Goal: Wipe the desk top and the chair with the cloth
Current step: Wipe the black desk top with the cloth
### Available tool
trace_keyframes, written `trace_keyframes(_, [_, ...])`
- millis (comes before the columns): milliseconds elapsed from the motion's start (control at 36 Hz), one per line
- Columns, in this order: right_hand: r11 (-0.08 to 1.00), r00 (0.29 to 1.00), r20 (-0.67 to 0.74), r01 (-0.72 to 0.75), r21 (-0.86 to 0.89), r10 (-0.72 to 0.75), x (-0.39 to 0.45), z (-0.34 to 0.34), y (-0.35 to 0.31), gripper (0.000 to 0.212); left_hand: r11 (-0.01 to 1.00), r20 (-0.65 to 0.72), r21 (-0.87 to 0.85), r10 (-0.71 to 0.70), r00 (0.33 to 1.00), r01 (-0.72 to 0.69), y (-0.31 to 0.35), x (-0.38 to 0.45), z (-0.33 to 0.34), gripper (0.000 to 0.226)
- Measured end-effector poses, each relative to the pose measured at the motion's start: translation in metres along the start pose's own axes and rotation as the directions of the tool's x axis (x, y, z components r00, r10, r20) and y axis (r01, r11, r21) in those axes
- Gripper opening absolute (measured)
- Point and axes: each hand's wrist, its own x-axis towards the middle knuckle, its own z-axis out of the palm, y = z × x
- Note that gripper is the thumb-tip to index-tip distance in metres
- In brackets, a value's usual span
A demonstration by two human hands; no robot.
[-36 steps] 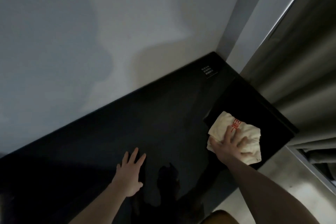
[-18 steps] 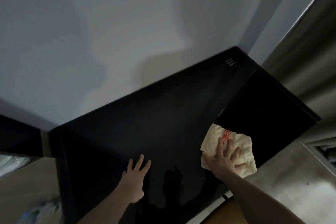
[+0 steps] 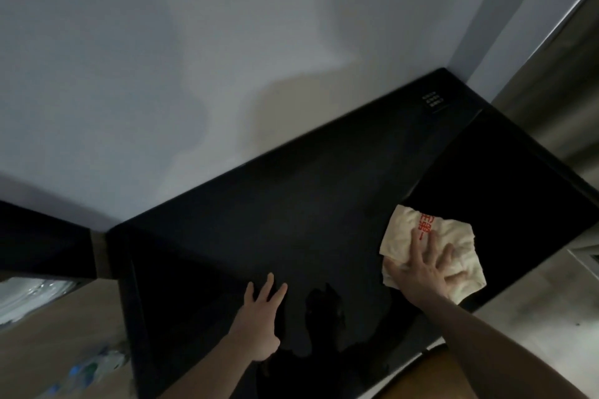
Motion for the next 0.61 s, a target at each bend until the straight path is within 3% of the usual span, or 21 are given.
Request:
trace_keyframes(167, [1.000,0.997,-0.073,0.007,0.006,-0.007,-0.019,0.024,-0.010,0.095,0.997,-0.056,0.003,0.080,0.995,-0.080,-0.022,-0.017,-0.009,0.084])
trace_keyframes(389, [0.999,0.998,-0.063,0.032,0.028,-0.031,-0.098,0.098,-0.063,0.092,0.995,-0.175,-0.096,-0.017,0.984,0.000,-0.113,-0.059,0.012,0.074])
trace_keyframes(611, [0.995,0.996,-0.071,0.050,0.086,-0.044,-0.200,0.196,-0.137,0.091,0.994,-0.100,-0.106,0.003,0.995,-0.013,-0.221,-0.110,0.049,0.071])
